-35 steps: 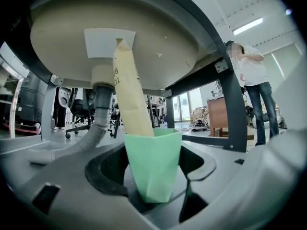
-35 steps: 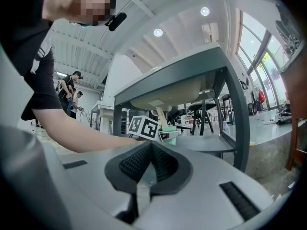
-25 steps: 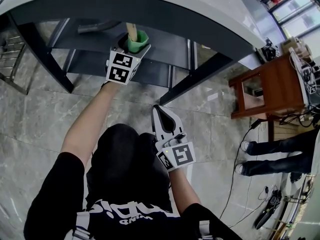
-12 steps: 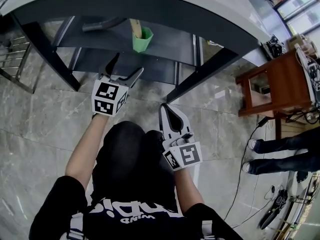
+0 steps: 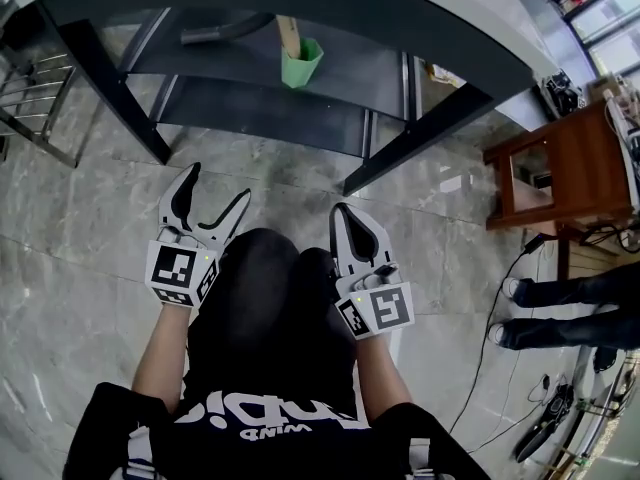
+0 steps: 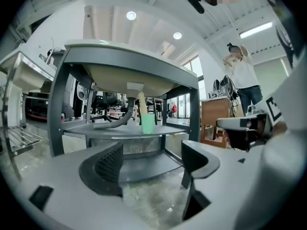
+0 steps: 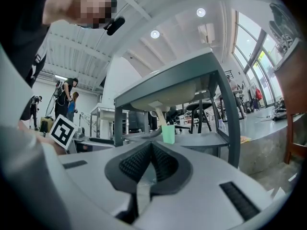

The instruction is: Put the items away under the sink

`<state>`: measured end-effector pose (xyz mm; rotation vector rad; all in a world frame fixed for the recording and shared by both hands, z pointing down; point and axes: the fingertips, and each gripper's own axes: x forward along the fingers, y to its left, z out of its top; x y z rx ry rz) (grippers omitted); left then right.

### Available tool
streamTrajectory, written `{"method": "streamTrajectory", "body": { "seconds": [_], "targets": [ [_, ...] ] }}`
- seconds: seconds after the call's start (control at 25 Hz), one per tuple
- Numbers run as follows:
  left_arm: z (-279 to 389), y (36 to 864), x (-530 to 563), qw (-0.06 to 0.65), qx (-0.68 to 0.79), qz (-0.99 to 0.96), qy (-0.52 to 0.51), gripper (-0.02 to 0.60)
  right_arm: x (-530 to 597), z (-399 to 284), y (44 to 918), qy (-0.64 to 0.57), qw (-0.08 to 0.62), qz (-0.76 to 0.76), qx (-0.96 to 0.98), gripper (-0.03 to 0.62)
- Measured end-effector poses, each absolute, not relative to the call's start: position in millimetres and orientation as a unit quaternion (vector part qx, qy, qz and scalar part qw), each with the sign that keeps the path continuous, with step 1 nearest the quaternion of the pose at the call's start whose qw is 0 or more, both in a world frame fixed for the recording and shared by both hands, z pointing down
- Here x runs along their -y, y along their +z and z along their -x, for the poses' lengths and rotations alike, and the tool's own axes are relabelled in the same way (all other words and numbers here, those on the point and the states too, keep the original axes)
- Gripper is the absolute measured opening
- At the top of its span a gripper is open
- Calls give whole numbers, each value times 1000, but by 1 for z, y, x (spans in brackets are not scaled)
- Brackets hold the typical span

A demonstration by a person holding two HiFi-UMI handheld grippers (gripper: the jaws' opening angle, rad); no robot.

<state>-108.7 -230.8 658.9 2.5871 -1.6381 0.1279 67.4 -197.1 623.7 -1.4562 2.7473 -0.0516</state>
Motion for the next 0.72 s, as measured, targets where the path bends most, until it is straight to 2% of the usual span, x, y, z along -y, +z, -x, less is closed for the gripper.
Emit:
{"method": "streamTrajectory", "body": {
  "seconds": [0.08,0.2,0.4,0.56,0.72],
  "targets": [
    [112,657,223,20,544,-838,42,373,195,-68,624,-18,15,466,-884,18],
    [120,652,216,5,558,-829,26,213,194,-66,625,-20,13,462,-887,17],
    [123,647,218,5,566,-824,16,29,194,-66,623,-26,18,457,-889,18],
    [111,610,229,10,537,-843,26,20,196,-57,596,-35,14,450,-892,17],
    [107,529,218,33,518,-854,31,20,188,-43,521,-63,-3,429,-901,17]
  ]
}}
